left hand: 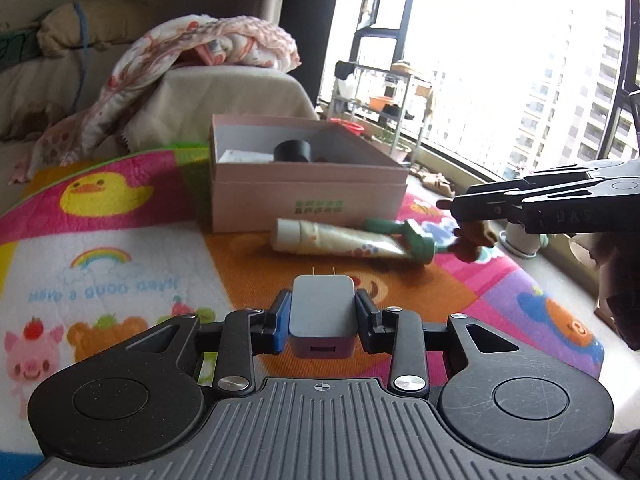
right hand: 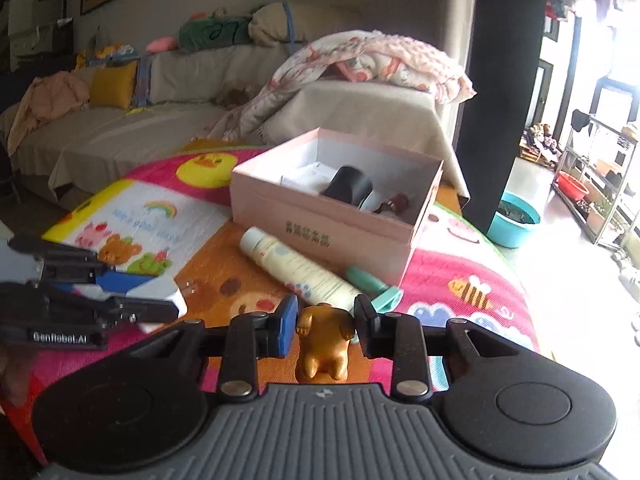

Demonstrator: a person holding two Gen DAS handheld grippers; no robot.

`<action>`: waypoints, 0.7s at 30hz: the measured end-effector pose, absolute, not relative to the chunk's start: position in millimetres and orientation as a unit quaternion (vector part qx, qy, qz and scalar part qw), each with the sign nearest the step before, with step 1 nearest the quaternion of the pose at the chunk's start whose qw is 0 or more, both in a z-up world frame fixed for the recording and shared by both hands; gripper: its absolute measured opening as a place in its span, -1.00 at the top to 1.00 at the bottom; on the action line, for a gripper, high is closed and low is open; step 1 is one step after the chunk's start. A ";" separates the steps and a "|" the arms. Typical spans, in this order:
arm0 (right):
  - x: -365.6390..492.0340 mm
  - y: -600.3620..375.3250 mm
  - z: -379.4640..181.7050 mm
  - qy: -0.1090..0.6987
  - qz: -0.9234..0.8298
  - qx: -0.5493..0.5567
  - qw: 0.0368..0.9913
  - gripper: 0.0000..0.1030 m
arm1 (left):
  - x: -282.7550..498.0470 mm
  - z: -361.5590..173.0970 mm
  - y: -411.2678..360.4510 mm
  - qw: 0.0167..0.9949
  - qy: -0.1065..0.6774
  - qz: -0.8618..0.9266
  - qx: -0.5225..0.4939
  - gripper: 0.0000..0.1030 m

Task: Organize rigid objects
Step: 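Drop the adapter into the pink box with left while right drops the bear in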

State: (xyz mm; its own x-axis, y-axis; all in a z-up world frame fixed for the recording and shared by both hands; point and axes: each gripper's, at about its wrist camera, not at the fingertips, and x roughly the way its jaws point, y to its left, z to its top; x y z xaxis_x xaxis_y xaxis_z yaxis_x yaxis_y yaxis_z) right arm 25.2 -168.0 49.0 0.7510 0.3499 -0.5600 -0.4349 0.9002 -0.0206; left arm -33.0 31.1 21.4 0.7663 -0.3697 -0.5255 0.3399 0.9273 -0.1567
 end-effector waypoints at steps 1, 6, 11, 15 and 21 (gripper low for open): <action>27.5 -171.7 53.0 0.276 0.206 -0.070 0.936 0.41 | -30.3 27.0 29.8 0.941 0.279 -0.191 -0.028 0.28; 26.0 -185.7 55.3 0.267 0.211 -0.049 0.939 0.41 | -22.9 38.7 24.6 0.942 0.271 -0.195 -0.027 0.28; 25.1 -184.3 37.4 0.295 0.218 -0.046 0.929 0.41 | -18.5 27.0 23.9 0.929 0.303 -0.207 -0.039 0.28; 28.1 -184.9 37.8 0.298 0.215 -0.042 0.929 0.41 | -13.5 33.8 24.0 0.930 0.297 -0.215 -0.036 0.28; 49.7 -179.9 60.9 0.262 0.214 -0.030 0.941 0.41 | 29.3 63.7 26.4 0.950 0.242 -0.195 -0.025 0.28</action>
